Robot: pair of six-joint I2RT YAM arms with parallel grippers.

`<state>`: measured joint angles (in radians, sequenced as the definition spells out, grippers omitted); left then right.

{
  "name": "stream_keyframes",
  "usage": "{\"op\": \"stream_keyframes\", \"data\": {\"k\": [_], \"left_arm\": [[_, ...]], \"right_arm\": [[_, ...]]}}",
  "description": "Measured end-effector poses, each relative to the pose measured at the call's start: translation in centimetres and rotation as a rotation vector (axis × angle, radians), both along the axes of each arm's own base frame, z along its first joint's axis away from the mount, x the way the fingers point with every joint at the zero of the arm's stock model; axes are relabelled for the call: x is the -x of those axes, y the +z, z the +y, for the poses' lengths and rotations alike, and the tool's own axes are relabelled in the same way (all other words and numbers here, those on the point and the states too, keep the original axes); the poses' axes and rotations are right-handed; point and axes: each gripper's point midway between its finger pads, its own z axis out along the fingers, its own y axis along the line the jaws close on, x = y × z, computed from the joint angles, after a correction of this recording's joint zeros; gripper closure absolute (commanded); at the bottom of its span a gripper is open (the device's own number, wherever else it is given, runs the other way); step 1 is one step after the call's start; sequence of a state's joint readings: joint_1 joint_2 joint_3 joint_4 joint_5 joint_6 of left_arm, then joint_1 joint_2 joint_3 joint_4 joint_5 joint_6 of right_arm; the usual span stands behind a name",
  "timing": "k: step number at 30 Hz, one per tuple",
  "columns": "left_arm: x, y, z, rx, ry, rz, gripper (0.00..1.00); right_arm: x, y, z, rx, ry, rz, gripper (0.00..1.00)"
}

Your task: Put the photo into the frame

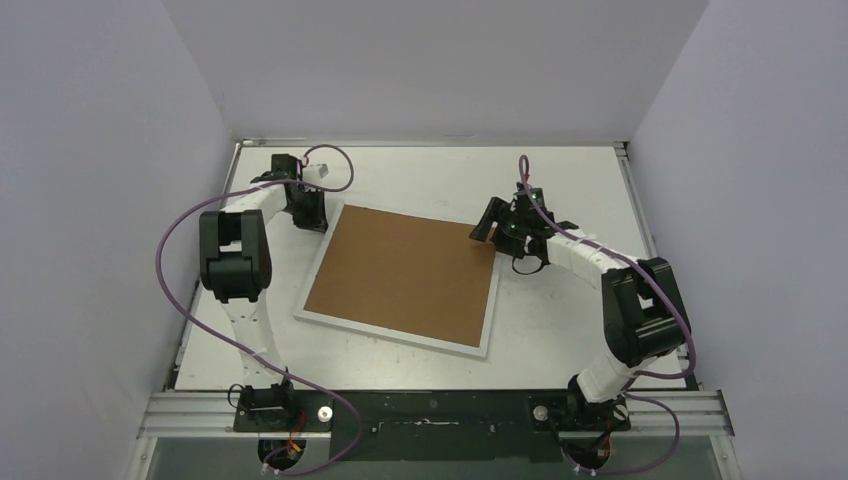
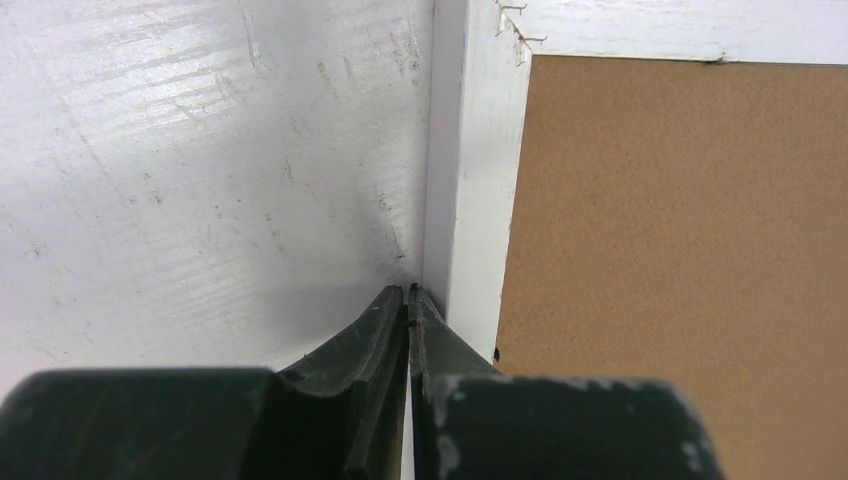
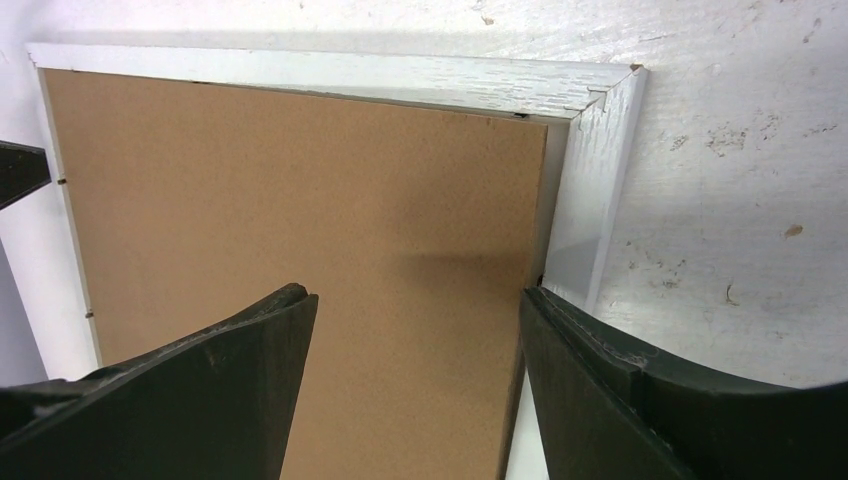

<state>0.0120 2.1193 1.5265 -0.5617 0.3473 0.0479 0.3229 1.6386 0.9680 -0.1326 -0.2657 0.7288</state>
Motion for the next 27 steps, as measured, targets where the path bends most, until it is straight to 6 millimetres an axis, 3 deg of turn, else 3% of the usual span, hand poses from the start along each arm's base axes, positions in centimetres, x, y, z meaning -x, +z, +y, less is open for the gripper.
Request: {"op": "stream_keyframes", "data": {"k": [7, 27], "left_arm": [[-0.1, 0.0, 0.1, -0.01, -0.008, -0.01, 0.96], [-0.4, 0.0, 0.5, -0.028, -0.007, -0.025, 0.97]], "right_arm": [[0.1, 1.2, 0.2, -0.025, -0.002, -0.016, 0.27], [0.6, 1.1, 0.6, -0.063, -0.004, -0.003, 0.27]]}}
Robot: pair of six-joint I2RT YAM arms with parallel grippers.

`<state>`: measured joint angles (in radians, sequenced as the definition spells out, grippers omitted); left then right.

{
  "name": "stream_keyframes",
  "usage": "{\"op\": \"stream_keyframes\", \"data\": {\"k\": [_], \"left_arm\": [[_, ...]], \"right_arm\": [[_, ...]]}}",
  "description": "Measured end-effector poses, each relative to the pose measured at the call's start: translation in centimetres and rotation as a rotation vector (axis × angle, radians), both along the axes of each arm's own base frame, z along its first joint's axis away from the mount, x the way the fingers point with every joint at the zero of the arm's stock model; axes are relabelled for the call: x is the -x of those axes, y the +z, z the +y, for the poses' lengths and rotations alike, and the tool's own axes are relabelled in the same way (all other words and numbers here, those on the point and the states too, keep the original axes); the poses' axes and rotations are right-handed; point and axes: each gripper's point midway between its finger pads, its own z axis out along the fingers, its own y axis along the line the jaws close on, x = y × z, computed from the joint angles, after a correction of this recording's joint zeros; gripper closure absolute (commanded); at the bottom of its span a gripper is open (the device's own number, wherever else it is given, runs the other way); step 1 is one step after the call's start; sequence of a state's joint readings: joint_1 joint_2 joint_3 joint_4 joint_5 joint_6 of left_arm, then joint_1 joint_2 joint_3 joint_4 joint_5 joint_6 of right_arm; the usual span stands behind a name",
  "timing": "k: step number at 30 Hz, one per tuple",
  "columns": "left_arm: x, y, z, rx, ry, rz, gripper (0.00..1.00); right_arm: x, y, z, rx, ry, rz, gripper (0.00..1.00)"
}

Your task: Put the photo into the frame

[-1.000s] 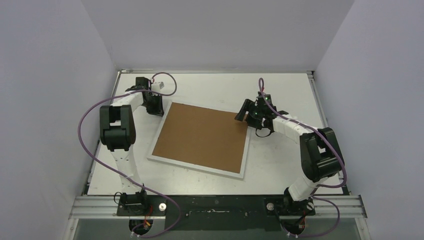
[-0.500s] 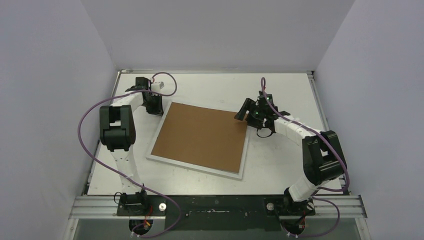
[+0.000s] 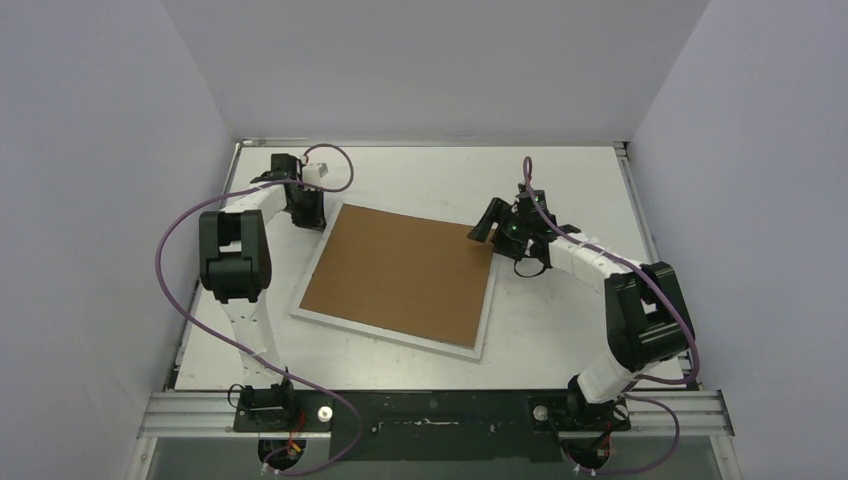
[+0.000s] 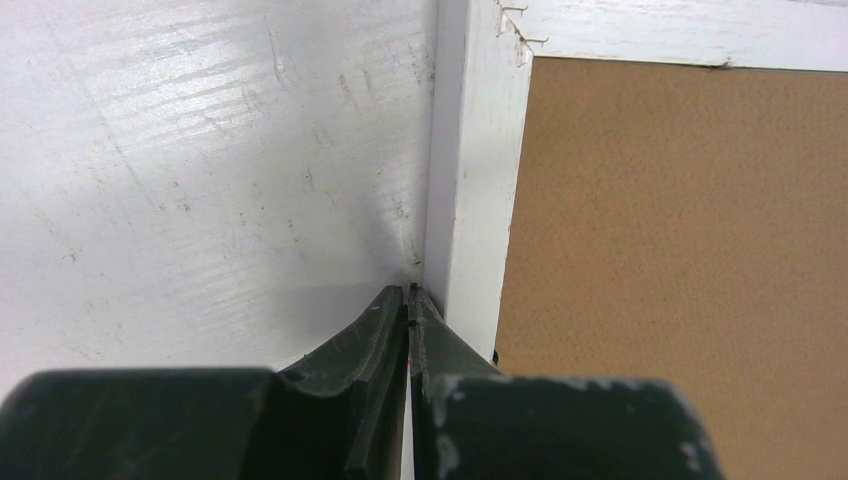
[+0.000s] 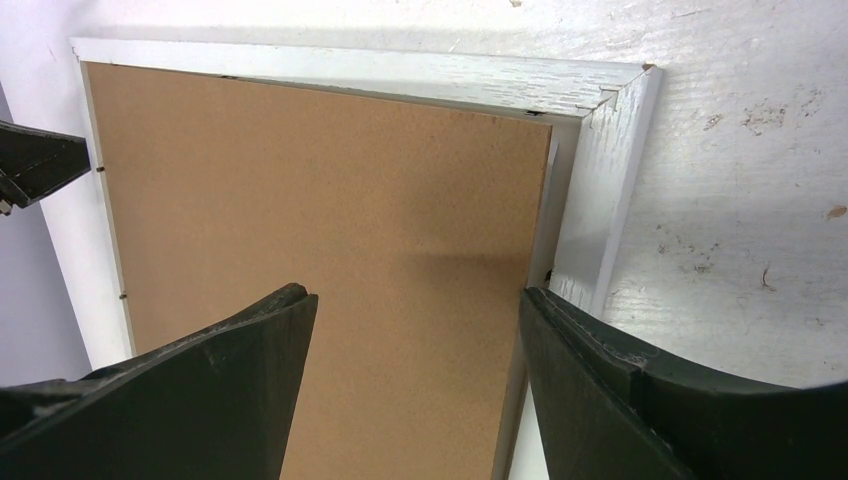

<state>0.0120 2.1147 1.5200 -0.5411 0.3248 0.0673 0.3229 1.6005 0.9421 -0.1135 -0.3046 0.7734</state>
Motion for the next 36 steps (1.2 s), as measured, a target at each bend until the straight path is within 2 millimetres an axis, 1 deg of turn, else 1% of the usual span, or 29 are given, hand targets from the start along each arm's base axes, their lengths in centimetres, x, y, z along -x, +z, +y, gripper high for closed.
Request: {"op": "stream_keyframes", "data": {"k": [7, 14, 18, 21, 26, 29, 36], "left_arm": [[0.0, 0.0, 0.1, -0.004, 0.0, -0.002, 0.97], [-0.1, 0.0, 0.2, -0.015, -0.003, -0.007, 0.96], [-0.1, 0.0, 0.3, -0.021, -0.01, -0.009, 0.92], [-0.1, 0.1, 0.5, -0.032, -0.013, -0.011, 0.88], [0.0, 0.2, 1.1, -0.06, -0.016, -0.01, 0.86], [0.2, 0.2, 1.6, -0.072, -0.012, -0.003, 0.87], [0.5, 0.2, 2.1, -0.086, -0.007, 0.005, 0.89]], "right_arm": [[0.2, -0.1, 0.1, -0.011, 0.003, 0.006, 0.27], [0.3, 1.3, 0.4, -0.041, -0.004, -0.015, 0.27], [0.3, 2.1, 0.5, -0.059, -0.009, -0.028, 0.27], [0.2, 2.3, 0.6, -0.068, -0.014, -0.028, 0.27], [0.0, 2.8, 0.9, -0.095, -0.015, -0.039, 0.27], [-0.2, 3.6, 1.2, -0.12, -0.017, -0.057, 0.27], [-0.7, 6.2, 1.9, -0.191, -0.021, -0.114, 0.27]]}}
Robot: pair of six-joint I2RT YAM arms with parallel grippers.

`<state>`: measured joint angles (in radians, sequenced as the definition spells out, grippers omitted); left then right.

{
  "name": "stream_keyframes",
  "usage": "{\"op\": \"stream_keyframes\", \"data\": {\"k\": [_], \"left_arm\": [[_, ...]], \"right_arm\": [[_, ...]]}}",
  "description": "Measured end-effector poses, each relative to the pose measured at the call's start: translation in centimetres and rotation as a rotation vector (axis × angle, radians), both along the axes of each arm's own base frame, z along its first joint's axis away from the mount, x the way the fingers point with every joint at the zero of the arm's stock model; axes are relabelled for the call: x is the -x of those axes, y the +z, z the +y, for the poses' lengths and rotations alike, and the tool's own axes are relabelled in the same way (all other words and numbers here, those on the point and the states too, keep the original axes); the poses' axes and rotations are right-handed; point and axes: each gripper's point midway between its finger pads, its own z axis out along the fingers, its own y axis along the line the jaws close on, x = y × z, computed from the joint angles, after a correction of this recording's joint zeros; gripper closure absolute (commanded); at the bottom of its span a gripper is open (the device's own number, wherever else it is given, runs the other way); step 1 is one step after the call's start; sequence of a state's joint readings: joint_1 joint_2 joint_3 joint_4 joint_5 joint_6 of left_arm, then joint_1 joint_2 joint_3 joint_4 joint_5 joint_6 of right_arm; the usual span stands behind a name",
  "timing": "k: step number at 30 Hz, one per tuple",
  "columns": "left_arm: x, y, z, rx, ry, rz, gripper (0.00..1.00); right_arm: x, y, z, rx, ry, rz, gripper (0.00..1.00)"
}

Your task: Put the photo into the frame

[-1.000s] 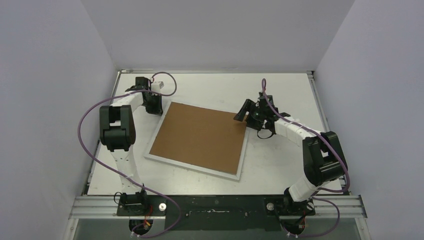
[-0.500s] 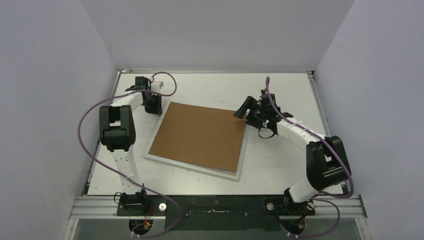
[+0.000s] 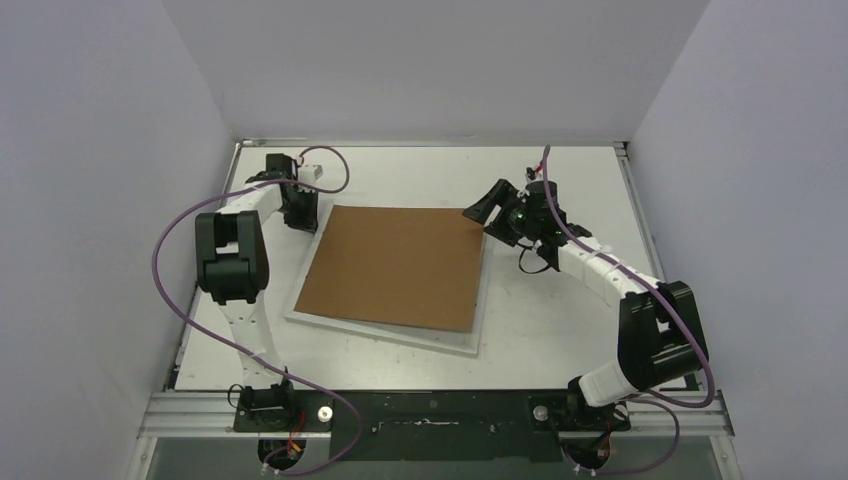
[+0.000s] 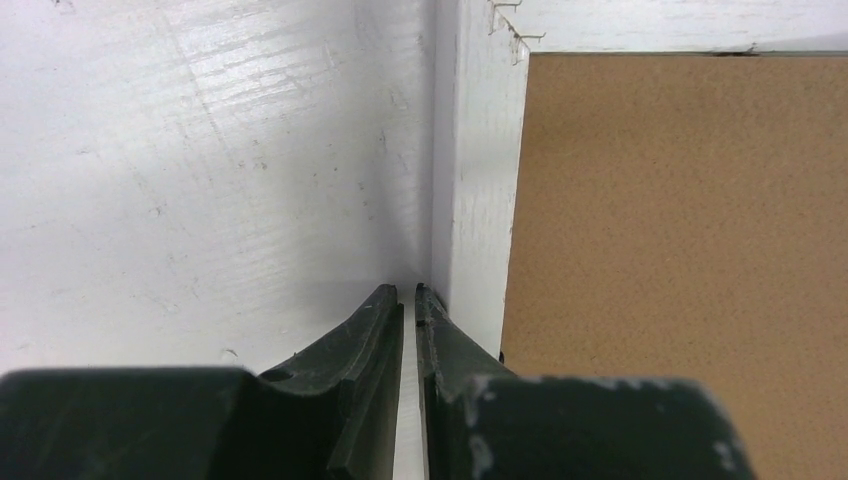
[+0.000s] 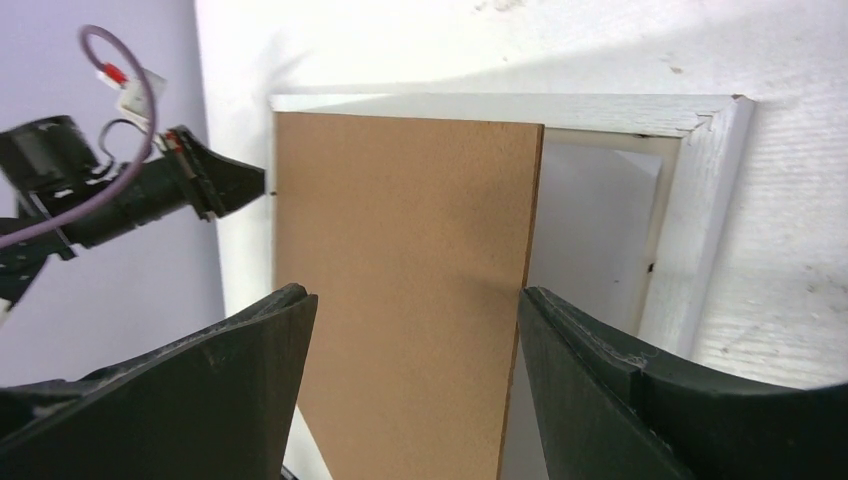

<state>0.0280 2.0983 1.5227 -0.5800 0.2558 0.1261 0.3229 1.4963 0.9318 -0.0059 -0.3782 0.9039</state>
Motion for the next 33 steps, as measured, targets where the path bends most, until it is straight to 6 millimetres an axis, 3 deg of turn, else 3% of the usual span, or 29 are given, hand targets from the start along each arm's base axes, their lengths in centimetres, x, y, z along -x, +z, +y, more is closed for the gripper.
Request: {"op": "stream_keyframes", "data": {"k": [9, 15, 20, 22, 26, 33], "left_arm": [[0.2, -0.1, 1.0, -0.024, 0.015, -0.001, 0.9], [0.4, 0.0, 1.2, -0.022, 0.02, -0.002, 0.9], [0.9, 0.0, 0.4, 0.027, 0.018, 0.011, 0.9], [1.4, 0.0, -0.9, 0.078, 0.004, 0.025, 0.91], [2.3, 0.0, -3.3, 0.144, -0.03, 0.053, 0.91], [2.9, 0.0, -3.8, 0.176, -0.029, 0.068, 0.91]], "right_arm": [[-1.6, 5.2, 1.7, -0.176, -0.001, -0.129, 0.26], [-1.9, 11.1, 3.5, -0.384, 0.051, -0.258, 0.26], [-0.4, 15.7, 5.6, -0.554, 0.16, -0.344, 0.25], [1.1, 15.5, 7.5, -0.59, 0.236, -0.303, 0.25], [3.0, 13.2, 10.4, -0.613, 0.33, -0.186, 0.25], [3.5, 12.5, 11.1, -0.584, 0.363, -0.129, 0.27]]}}
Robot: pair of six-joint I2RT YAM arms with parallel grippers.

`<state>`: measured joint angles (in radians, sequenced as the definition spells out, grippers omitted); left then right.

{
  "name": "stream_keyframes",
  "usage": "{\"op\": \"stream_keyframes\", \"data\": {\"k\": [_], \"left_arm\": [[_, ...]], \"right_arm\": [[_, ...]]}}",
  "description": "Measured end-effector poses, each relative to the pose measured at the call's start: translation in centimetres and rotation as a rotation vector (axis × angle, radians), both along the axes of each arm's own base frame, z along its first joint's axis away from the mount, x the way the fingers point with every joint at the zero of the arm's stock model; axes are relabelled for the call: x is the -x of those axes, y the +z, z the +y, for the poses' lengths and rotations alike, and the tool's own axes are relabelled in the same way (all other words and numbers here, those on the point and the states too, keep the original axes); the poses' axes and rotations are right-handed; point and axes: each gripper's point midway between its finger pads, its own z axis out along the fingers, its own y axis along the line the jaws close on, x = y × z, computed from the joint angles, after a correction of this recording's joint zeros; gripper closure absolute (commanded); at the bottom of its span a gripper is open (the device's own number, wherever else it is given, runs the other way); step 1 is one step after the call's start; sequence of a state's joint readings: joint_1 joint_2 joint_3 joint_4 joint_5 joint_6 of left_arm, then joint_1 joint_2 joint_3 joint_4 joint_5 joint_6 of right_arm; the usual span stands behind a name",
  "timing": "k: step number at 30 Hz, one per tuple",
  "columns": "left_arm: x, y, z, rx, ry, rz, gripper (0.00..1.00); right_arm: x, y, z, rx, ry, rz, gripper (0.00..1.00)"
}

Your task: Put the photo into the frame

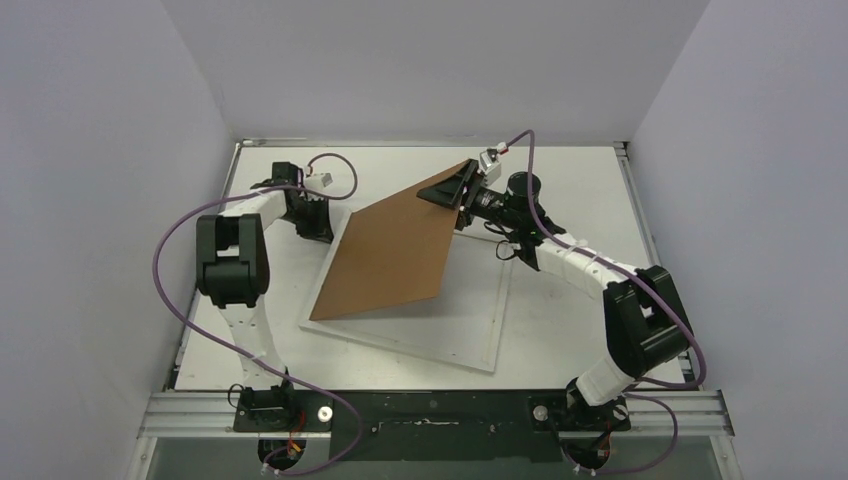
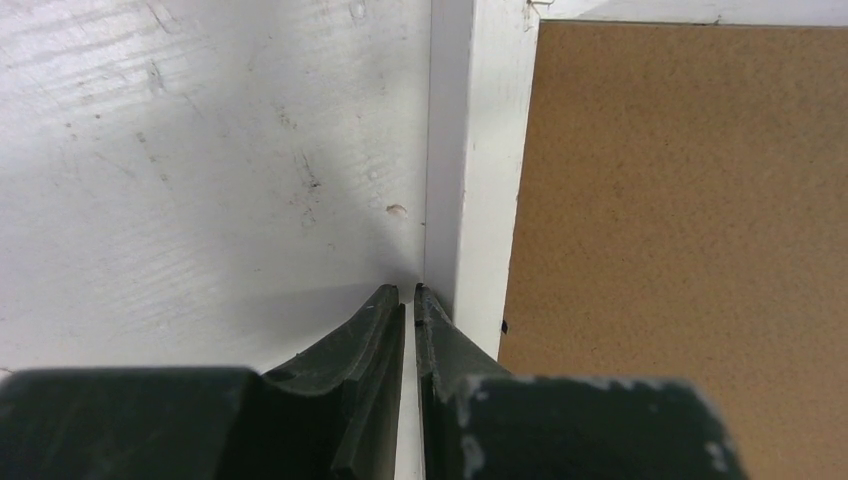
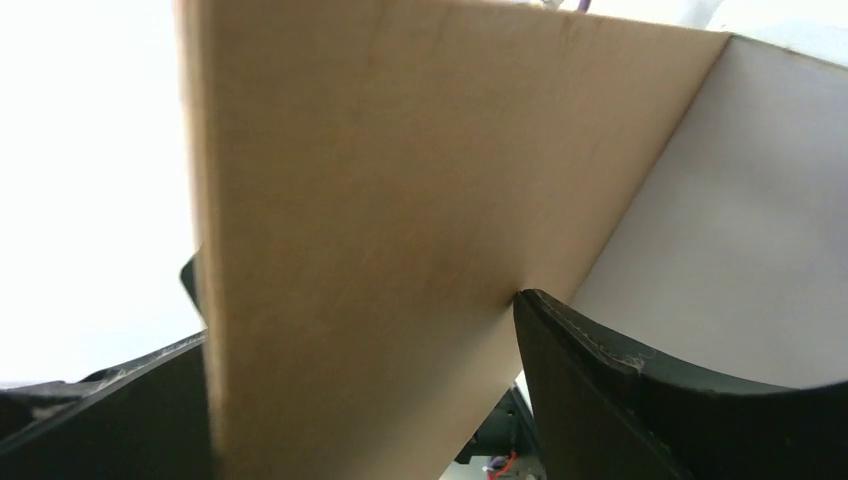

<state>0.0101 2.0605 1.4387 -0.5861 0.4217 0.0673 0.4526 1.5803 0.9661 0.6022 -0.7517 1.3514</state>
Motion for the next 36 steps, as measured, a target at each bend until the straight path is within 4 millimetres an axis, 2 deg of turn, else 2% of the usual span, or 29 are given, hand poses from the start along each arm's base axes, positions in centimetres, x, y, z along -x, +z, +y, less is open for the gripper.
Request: {"op": "stream_keyframes", "data": {"k": [5, 8, 12, 15, 18, 23, 28, 31, 36], "left_arm": [[0.6, 0.0, -0.2, 0.027, 0.005, 0.016, 0.91], [1.0, 0.0, -0.1, 0.05, 0.015, 0.031, 0.91], [1.5, 0.0, -0.2, 0.068, 0.023, 0.047, 0.91], [1.6, 0.1, -0.1, 0.072, 0.029, 0.052, 0.91], [1.8, 0.2, 0.0, 0.077, 0.034, 0.06, 0.91], [2.0, 0.5, 0.1, 0.088, 0.039, 0.067, 0.91], [2.2, 0.8, 0.3, 0.092, 0.046, 0.074, 0.91], [2.4, 0.9, 0.8, 0.094, 0.06, 0.082, 0.91], [2.3, 1.3, 2.1, 0.096, 0.094, 0.084, 0.91]], "right_arm": [[-0.4, -1.3, -0.4, 0.127, -0.023, 0.025, 0.4], [-0.2, -1.1, -1.5, 0.182, -0.049, 0.023, 0.49], [0.1, -0.3, -2.9, 0.201, -0.071, 0.012, 0.7], [-0.3, -0.3, -4.0, 0.194, -0.095, 0.016, 0.78], [-0.5, -1.2, -4.9, 0.163, -0.119, 0.06, 0.84], [-0.8, -2.5, -6.0, 0.106, -0.152, 0.139, 0.88], [-1.6, -0.5, -7.4, 0.003, -0.167, 0.138, 0.88], [-3.0, 1.0, -9.6, -0.051, -0.215, 0.116, 0.88], [-5.1, 1.8, -13.0, -0.06, -0.303, 0.087, 0.88]]}}
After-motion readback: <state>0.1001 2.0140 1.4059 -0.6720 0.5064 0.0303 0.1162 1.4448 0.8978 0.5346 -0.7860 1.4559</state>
